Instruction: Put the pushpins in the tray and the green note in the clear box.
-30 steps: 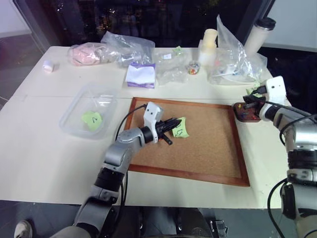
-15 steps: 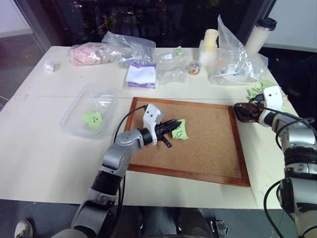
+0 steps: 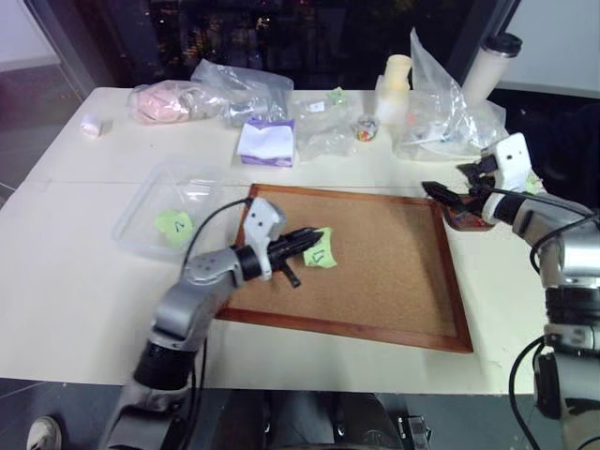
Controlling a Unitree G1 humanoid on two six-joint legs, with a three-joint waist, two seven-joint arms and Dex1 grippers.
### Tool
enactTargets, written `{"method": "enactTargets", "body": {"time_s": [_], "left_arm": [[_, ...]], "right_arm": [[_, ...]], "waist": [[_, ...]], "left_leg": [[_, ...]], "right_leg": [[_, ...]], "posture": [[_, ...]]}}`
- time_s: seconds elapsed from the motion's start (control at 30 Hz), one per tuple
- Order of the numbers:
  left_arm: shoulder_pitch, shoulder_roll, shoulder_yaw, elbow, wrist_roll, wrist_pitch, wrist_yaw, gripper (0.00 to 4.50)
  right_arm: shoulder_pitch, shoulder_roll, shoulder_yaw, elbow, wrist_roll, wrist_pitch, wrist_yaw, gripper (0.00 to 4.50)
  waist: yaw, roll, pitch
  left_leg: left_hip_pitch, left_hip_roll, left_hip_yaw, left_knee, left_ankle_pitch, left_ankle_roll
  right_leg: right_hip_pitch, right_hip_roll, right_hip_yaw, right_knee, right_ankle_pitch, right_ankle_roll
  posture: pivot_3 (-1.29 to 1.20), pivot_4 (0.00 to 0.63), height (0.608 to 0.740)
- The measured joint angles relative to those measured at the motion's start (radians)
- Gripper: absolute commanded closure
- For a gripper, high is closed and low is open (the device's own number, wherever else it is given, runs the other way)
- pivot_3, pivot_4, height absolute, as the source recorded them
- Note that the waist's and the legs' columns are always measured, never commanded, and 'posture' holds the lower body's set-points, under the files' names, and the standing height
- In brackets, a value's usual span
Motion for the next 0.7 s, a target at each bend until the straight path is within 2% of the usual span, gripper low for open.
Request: {"method": "enactTargets", "body": {"time_s": [0.13, 0.27, 0.4, 0.53, 0.7], "left_arm": [[-0.003, 0.098, 0.113, -0.071, -0.07, 0.07, 0.003, 4.5], [-0.013, 0.162, 0.188, -0.08, -0.113, 0.109, 0.014, 4.5], [-0.043, 0.25, 0.313, -0.064, -0.144, 0.13, 0.048, 4.5], [-0.051, 0.362, 0.475, 0.09, -0.115, 0.08, 0.079, 4.5], [-0.049, 0.416, 0.513, 0.302, -0.048, -0.026, 0.071, 4.5]], "right_arm": [[0.084, -0.001, 0.032, -0.199, 0.105, 0.075, 0.107, 0.06], [0.128, -0.001, 0.095, -0.297, 0.133, 0.096, 0.156, 0.06], [0.146, 0.007, 0.173, -0.351, 0.131, 0.093, 0.181, 0.06], [0.148, 0.029, 0.224, -0.353, 0.127, 0.079, 0.189, 0.06], [0.119, 0.045, 0.248, -0.338, 0.108, 0.05, 0.189, 0.06]], "waist": [[0.0, 0.0, 0.0], [0.001, -0.001, 0.001], [-0.004, -0.004, 0.002], [-0.005, -0.004, 0.002], [0.005, -0.007, 0.004]], "left_leg": [[0.0, -0.001, -0.001, 0.0, 0.0, 0.0], [0.0, -0.001, -0.001, 0.0, 0.0, 0.0], [0.0, 0.0, -0.001, 0.0, 0.0, 0.0], [0.0, -0.001, 0.0, 0.0, 0.0, 0.0], [0.0, -0.001, 0.0, 0.0, 0.0, 0.0]], "right_leg": [[0.001, 0.0, 0.0, 0.0, 0.0, 0.0], [0.0, 0.0, -0.001, 0.0, 0.0, 0.0], [-0.001, 0.001, -0.001, 0.0, 0.0, 0.0], [-0.001, 0.002, -0.001, 0.0, 0.0, 0.0], [0.0, -0.001, -0.002, 0.0, 0.0, 0.0]], "posture": [[0.0, 0.15, 0.74], [0.0, 0.15, 0.74], [0.0, 0.15, 0.74], [0.0, 0.15, 0.74], [0.0, 0.15, 0.74]]}}
